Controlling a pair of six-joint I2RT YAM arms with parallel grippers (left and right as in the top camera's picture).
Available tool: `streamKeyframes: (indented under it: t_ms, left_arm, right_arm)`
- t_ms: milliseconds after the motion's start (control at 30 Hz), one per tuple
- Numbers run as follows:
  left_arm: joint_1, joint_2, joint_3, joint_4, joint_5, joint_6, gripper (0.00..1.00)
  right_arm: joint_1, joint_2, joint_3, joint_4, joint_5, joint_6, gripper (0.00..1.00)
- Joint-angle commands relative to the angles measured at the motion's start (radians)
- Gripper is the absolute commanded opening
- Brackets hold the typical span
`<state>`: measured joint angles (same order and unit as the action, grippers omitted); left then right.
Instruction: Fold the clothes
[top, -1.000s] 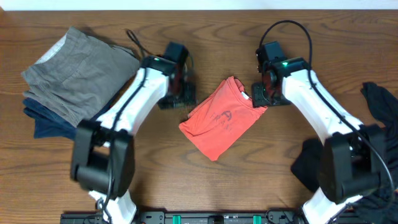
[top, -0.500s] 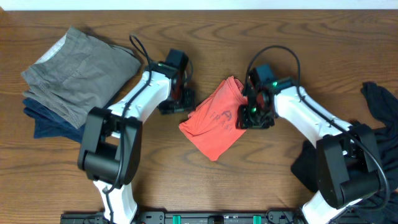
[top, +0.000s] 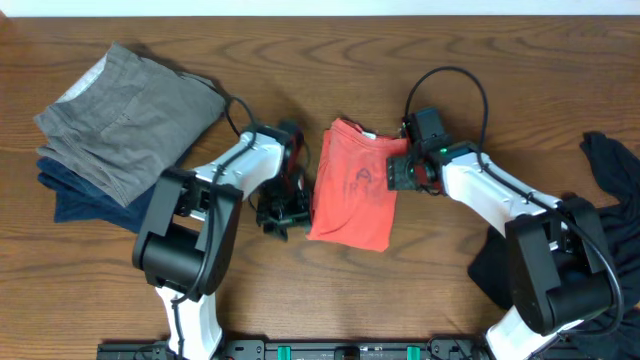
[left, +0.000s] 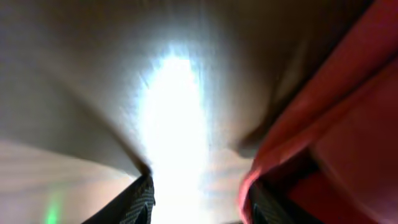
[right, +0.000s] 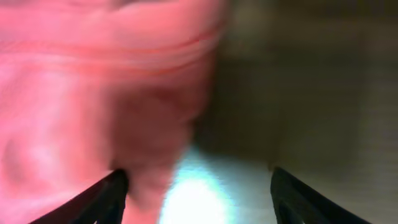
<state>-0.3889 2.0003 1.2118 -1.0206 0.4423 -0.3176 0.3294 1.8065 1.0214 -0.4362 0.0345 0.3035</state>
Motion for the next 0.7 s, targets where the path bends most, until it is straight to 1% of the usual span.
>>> streamKeyframes:
  t_ms: [0,133,200,267,333,367,433,533,600,667]
  left_arm:
    - [-0.022,0.002,-0.015,-0.035,0.018,0.005,0.5]
    - [0.003,-0.056,-0.002,-0.017,-0.005,-0.003,0.51]
    - [0.03,-0.094,0.019,0.016,-0.045,-0.006,0.55]
    - [0.061,-0.134,0.037,0.084,-0.071,-0.005,0.64]
    - [0.089,-0.171,0.038,0.187,-0.072,0.013,0.83]
    - [0.101,-0.183,0.038,0.238,-0.071,0.013,0.89]
    - [0.121,-0.195,0.038,0.343,-0.028,0.013,0.96]
    - [0.14,-0.186,0.038,0.472,0.084,0.035,0.99]
    - [0.142,-0.171,0.038,0.53,0.125,0.035,1.0]
    - [0.141,-0.149,0.038,0.576,0.167,0.035,0.98]
  right_arm:
    - [-0.052,-0.004,0.01,0.005,0.133,-0.028,0.75]
    - [-0.082,-0.006,0.01,-0.064,0.104,-0.027,0.78]
    - [-0.085,-0.006,0.01,-0.112,0.103,-0.027,0.8]
    - [-0.085,-0.006,0.01,-0.154,0.104,-0.028,0.82]
    - [-0.085,-0.005,0.01,-0.193,0.103,-0.027,0.83]
    - [-0.085,-0.005,0.01,-0.209,0.103,-0.027,0.84]
    - [-0.085,-0.005,0.01,-0.235,0.098,-0.027,0.84]
    - [-0.085,-0.005,0.005,-0.245,0.063,-0.027,0.85]
    - [-0.085,-0.005,0.001,-0.246,0.05,-0.027,0.85]
    - [-0.085,-0.005,-0.003,-0.245,0.039,-0.027,0.85]
